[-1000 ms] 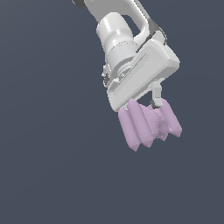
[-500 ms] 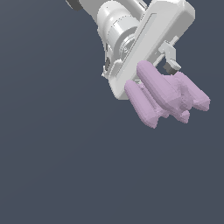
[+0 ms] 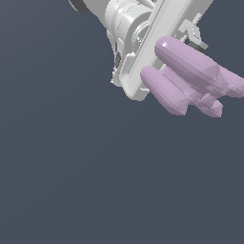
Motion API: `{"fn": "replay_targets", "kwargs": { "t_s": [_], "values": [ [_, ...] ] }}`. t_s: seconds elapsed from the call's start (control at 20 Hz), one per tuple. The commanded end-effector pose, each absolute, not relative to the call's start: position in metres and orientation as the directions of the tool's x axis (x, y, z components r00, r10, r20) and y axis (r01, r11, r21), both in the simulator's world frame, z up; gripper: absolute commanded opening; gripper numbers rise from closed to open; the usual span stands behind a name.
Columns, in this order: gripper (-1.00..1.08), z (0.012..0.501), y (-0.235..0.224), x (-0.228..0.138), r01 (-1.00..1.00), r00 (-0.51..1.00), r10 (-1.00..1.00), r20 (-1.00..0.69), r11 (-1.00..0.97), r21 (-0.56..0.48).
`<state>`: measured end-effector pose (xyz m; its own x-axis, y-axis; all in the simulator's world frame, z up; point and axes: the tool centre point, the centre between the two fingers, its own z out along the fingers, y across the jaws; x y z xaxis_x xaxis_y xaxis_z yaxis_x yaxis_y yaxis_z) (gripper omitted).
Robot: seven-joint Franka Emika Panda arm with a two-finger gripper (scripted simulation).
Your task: Pick up the object and move it to a goal position.
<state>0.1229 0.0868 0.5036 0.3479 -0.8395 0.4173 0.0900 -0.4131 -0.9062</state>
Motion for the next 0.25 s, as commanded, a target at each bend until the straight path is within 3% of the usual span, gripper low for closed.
{"fn": "replay_targets", "kwargs": {
  "t_s": [0.0,0.2],
  "values": [
    [-1.0,0.505,0.0875,0.1223,0.095,0.348,-0.839,0.419,-0.413,-0.906],
    [-1.0,0.5021,0.0875,0.1231,0.087,0.35,-0.839,0.417,-0.414,-0.906]
  ]
}}
